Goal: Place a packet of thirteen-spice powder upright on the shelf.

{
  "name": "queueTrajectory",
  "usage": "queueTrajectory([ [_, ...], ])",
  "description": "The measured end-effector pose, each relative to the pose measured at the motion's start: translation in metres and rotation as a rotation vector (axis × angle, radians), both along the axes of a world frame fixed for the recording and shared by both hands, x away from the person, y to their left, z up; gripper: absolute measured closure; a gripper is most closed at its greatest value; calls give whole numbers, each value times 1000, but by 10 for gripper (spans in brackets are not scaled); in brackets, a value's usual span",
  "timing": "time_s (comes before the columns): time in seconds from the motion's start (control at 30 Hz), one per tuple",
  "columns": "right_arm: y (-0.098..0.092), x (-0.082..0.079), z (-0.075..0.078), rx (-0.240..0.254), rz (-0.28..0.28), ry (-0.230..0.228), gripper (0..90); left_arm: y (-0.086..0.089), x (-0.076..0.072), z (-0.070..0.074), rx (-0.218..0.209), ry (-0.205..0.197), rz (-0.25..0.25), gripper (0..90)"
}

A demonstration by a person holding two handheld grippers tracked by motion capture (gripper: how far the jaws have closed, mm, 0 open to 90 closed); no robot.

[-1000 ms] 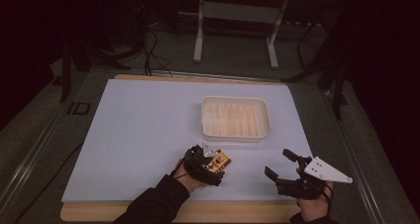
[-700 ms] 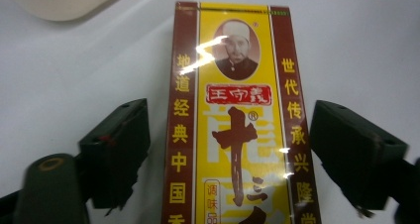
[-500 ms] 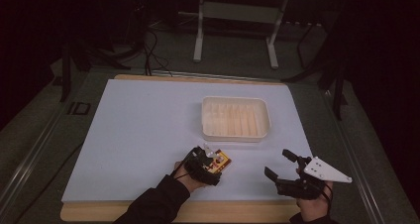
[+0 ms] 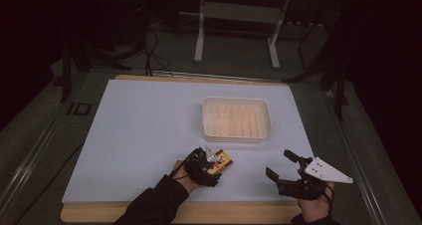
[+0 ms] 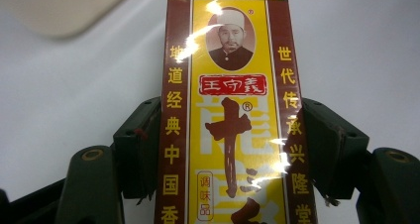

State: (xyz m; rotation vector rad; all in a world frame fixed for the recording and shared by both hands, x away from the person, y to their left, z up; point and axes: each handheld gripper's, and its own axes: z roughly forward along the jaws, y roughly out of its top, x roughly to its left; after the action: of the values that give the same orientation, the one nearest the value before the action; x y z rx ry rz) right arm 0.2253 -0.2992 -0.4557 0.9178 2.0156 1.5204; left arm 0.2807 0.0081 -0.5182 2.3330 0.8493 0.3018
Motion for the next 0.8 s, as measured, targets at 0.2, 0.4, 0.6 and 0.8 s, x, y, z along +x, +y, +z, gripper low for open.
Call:
queueTrajectory([
  [0.2,1,0,-1,-12,6,-27,132,1,-8,12,-65,-66,0,330],
  [0.4,2,-1,0,-16,3,-35,134,6,-15,21,-118,-112,-21,329],
  [0.6,2,-3,2,-4,-7,-54,133,14,-21,30,-195,-151,-60,330],
  [0.8,3,-6,7,18,-16,-70,133,20,-26,34,-283,-177,-89,330],
])
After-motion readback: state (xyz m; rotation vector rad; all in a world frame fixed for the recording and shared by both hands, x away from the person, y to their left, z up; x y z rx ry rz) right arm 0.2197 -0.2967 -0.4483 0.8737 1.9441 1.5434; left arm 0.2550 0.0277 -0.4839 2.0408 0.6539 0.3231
